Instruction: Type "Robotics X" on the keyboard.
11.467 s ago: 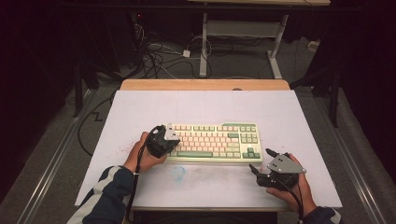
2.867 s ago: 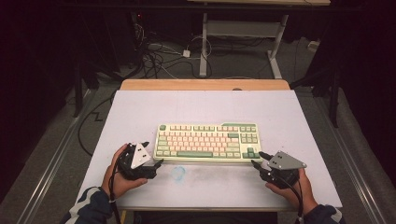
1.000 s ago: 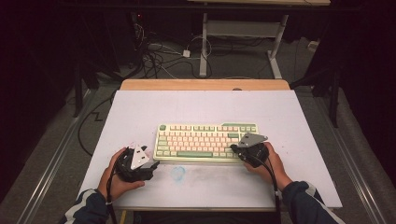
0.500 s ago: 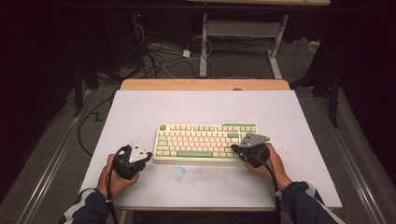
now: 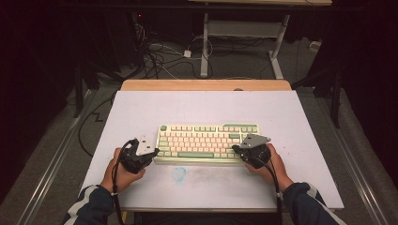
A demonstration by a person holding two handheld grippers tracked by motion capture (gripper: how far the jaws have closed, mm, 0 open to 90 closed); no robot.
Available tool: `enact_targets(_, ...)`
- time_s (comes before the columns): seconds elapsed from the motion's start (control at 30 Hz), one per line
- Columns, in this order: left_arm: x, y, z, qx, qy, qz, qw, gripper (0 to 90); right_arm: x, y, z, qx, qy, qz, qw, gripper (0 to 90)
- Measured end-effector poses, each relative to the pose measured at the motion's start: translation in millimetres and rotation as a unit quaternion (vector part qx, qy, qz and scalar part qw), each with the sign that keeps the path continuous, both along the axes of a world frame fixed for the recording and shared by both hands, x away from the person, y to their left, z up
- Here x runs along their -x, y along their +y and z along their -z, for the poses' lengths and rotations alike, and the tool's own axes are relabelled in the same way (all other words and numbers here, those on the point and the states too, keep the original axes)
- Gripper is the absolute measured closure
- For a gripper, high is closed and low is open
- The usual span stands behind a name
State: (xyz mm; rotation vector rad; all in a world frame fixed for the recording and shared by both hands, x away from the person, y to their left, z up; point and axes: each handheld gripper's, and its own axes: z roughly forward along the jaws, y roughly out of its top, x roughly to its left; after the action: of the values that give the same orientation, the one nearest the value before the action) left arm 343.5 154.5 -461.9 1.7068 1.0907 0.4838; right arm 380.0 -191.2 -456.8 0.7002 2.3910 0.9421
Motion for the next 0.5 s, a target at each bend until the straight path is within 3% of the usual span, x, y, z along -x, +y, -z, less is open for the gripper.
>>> enact_targets(0.23,-4.2,-9.0,-4.5,-0.007,-0.003,0.017,0.9998,87.2,0.2,0.2,0.5,-0.001,-0.001,0.001,1.0,90.0)
enact_targets(0.5,-12.4,-33.4,-8.0,-0.018,-0.012,0.044,0.9988,87.3,0.1,0.3,0.4,0.001,-0.003,0.0,1.0,90.0)
